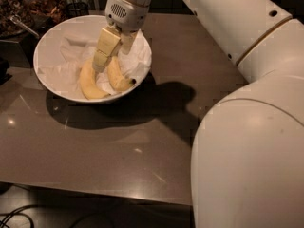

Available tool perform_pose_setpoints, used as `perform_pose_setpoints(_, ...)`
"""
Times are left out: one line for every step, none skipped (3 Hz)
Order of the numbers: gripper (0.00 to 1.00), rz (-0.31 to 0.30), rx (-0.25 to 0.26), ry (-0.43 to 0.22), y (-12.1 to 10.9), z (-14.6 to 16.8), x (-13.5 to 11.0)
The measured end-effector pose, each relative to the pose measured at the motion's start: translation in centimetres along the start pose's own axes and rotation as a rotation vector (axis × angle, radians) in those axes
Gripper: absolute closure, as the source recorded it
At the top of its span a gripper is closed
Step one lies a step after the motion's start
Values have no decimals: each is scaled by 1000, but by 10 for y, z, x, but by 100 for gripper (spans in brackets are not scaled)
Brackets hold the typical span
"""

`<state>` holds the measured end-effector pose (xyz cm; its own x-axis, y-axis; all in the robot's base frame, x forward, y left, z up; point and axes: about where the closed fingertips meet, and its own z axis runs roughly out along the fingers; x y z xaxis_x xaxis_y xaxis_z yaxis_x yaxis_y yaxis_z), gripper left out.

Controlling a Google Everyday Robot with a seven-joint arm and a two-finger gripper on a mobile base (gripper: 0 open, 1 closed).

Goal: Pick banana from white bowl

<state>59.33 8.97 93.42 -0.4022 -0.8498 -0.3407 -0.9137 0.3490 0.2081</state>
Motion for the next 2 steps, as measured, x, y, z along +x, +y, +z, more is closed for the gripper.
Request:
perform_pose_setpoints(29, 53, -7, 13, -6, 8, 1)
perform_pose_setpoints(29, 117, 20, 27, -13, 10, 4)
